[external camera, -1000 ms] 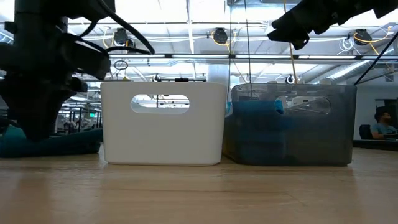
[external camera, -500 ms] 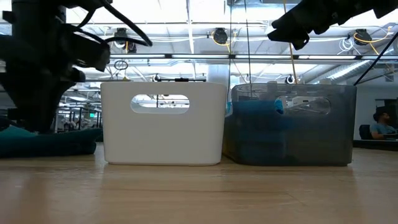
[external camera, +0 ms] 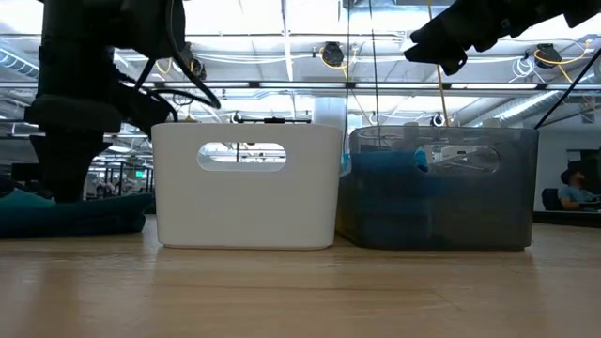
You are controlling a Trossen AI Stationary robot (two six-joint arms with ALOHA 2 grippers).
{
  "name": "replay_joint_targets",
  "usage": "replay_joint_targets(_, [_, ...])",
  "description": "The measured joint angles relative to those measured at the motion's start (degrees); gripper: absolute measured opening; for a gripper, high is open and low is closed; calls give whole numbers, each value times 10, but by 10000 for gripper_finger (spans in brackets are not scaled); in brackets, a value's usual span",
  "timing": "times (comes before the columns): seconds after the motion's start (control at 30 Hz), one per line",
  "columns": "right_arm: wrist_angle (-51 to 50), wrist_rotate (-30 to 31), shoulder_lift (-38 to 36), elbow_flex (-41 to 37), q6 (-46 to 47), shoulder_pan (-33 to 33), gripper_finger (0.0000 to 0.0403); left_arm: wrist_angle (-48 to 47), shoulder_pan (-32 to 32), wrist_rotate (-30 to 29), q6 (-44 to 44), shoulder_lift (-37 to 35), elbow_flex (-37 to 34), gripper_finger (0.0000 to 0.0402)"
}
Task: Pick & Place Kitchen Items
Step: Put the dark green microfiber into the yellow bin
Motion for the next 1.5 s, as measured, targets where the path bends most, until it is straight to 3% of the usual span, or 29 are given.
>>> replay_joint_targets(0.27, [0,0,0,0,0,0,173,68,16,57,35,0,-18,88])
replay_joint_targets(0.57, [0,0,0,0,0,0,173,77,17,51,103,0,-19,88])
replay_joint_targets(0.83, [0,0,0,0,0,0,173,113,15,44,209,0,-19,88])
replay_joint_targets(1.07, [0,0,0,0,0,0,173,118,9,39,357,0,-19,88])
replay_joint_targets(1.2, [0,0,0,0,0,0,173,93,0,40,410,0,-8,88])
replay_joint_targets(1.5, [0,0,0,0,0,0,173,-22,0,24,369,-3,61,88])
